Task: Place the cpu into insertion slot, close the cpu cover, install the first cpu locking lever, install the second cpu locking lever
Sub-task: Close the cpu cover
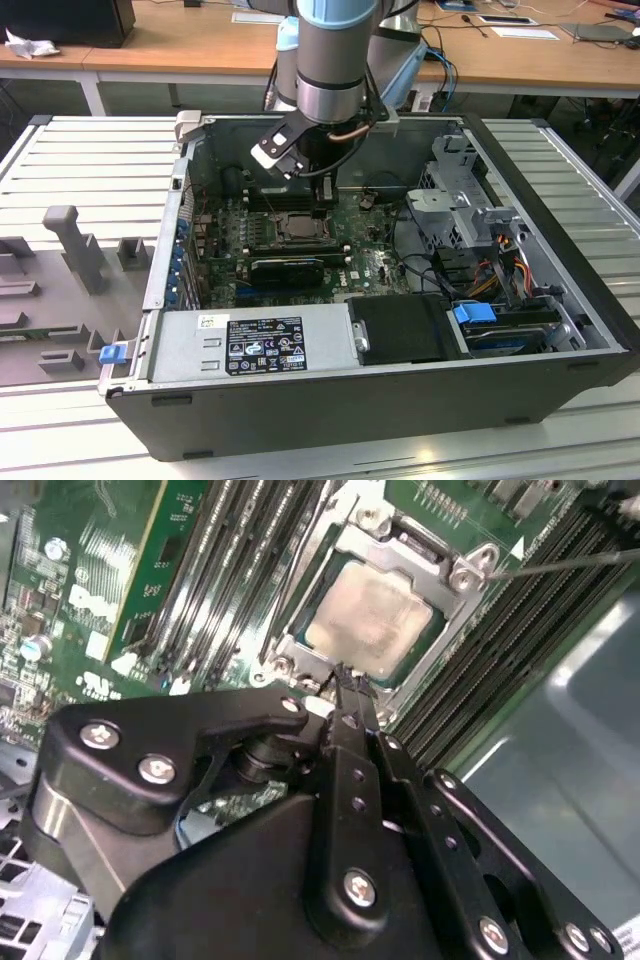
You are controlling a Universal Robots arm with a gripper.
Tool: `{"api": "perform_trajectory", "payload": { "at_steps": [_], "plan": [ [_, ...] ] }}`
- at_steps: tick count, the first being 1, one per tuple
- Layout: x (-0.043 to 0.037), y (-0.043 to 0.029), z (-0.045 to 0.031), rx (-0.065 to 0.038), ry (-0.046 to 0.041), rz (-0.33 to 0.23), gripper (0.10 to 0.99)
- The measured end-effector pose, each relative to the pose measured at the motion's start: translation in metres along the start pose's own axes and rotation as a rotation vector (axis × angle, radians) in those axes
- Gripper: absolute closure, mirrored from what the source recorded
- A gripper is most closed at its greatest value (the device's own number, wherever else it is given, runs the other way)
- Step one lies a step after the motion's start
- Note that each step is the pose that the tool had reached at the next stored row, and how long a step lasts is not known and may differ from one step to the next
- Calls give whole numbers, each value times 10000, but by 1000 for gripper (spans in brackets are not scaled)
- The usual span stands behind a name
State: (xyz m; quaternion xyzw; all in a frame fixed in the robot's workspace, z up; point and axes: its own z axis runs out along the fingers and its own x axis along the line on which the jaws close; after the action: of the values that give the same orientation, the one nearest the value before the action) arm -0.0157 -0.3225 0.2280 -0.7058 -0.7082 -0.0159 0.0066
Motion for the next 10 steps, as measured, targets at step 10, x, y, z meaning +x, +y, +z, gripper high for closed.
{"api": "perform_trajectory", "payload": {
  "at_steps": [10],
  "plan": [
    [1, -167, 2, -1, 2, -4, 980]
  ]
}}
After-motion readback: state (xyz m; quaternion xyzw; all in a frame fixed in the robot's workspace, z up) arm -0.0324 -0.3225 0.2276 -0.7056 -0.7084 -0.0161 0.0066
